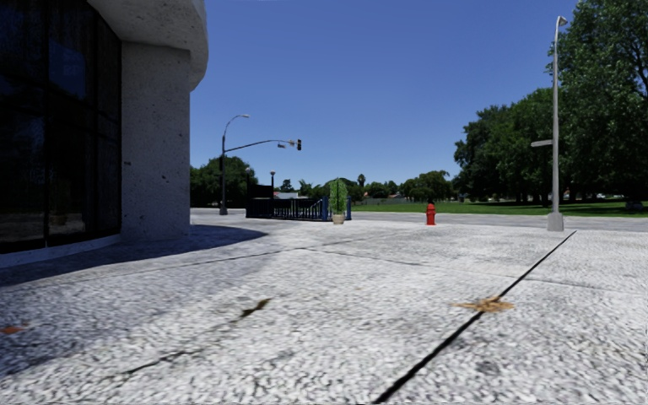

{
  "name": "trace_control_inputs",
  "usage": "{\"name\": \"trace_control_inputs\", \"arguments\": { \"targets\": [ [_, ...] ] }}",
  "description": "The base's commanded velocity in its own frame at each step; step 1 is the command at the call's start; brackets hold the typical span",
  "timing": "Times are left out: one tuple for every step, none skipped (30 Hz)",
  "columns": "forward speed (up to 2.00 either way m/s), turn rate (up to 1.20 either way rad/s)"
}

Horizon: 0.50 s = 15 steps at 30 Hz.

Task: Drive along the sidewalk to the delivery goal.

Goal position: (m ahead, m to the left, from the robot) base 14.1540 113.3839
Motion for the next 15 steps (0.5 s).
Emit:
{"name": "trace_control_inputs", "arguments": {
  "targets": [
    [2.00, 0.00],
    [2.00, 0.00],
    [2.00, 0.00],
    [2.00, 0.00],
    [2.00, 0.00],
    [2.00, 0.00],
    [2.00, 0.00],
    [2.00, 0.00],
    [2.00, 0.00],
    [2.00, 0.00],
    [2.00, 0.00],
    [2.00, 0.00],
    [2.00, 0.00],
    [2.00, 0.00],
    [2.00, 0.00]
  ]
}}
